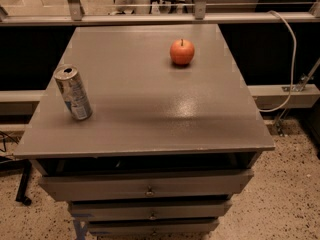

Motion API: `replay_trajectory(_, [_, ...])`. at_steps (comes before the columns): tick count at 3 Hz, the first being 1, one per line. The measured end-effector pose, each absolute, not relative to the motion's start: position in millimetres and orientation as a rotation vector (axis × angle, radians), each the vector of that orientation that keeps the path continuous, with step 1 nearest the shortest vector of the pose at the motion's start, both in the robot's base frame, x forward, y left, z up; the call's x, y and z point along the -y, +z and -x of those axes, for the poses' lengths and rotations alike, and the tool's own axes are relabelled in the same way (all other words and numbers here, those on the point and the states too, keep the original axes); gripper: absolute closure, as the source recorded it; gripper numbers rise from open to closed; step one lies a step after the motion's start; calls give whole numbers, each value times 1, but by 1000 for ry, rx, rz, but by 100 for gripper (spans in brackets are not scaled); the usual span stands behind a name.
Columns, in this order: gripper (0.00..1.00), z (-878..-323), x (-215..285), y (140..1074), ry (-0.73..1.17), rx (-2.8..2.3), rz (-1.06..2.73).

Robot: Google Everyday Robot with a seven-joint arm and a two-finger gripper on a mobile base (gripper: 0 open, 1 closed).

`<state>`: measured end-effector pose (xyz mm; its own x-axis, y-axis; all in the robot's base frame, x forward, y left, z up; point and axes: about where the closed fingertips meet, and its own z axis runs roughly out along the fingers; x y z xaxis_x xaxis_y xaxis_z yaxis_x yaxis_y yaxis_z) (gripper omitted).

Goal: Place 7up can upright

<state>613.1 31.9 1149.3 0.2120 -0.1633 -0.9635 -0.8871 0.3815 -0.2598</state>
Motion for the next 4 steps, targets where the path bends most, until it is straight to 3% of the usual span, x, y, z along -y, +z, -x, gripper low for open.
replay_trajectory(4, [100,-538,53,1019,887,-1332,784])
